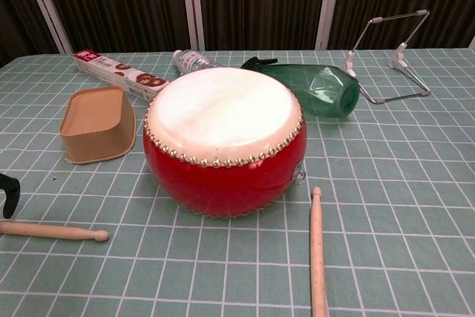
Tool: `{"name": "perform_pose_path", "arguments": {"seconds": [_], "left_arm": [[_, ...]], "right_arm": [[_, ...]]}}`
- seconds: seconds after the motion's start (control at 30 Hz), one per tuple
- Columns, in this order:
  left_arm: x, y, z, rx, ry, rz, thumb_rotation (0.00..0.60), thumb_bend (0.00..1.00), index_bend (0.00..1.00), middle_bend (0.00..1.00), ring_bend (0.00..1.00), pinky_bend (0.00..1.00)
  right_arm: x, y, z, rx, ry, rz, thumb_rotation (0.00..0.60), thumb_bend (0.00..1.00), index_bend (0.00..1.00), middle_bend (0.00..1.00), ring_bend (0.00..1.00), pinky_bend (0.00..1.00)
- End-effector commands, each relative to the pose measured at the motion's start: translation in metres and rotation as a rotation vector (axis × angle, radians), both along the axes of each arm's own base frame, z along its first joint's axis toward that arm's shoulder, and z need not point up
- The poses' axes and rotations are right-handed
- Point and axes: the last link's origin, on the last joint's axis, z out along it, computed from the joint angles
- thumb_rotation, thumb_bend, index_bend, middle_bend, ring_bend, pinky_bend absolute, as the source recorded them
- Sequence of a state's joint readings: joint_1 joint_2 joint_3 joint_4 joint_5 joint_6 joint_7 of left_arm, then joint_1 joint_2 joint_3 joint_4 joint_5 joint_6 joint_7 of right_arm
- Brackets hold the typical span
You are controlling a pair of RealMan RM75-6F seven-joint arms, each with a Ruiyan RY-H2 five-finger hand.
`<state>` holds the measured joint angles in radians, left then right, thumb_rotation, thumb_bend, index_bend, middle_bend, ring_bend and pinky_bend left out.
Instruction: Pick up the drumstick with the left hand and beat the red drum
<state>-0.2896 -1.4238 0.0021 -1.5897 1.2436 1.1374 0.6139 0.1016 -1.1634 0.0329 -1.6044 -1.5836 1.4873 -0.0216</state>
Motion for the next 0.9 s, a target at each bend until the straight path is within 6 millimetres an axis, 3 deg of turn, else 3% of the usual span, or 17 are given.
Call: {"name": "perform_pose_path", "arguments": {"seconds": [0.03,0.5,0.7,0.9], "left_arm": [[0.0,0.0,-0.002,-0.002,0.002,0.0,0.6,0.31,0.48,1.0,1.0,1.0],[-0.004,0.0,-0.01,-0.025,0.035,0.011,0.6,0.31,0.48,1.0,1.0,1.0],[-0.007,-0.001,-0.012,-0.033,0.052,0.017,0.6,0.32,0.56,1.0,1.0,1.0],[-0.008,-0.001,-0.012,-0.035,0.058,0.028,0.6,0.45,0.68,1.0,1.0,1.0]], "right_arm": [[0.0,0.0,0.0,0.0,-0.001,-0.001,0.6,0.32,0.0,0.0,0.0,0.0],[0.0,-0.001,0.0,0.0,-0.004,-0.003,0.6,0.32,0.0,0.0,0.0,0.0],[0.0,0.0,0.0,0.003,-0.007,-0.005,0.6,0.32,0.0,0.0,0.0,0.0],[0.0,0.0,0.0,0.002,-0.008,-0.007,0.6,0.32,0.0,0.0,0.0,0.0]]}}
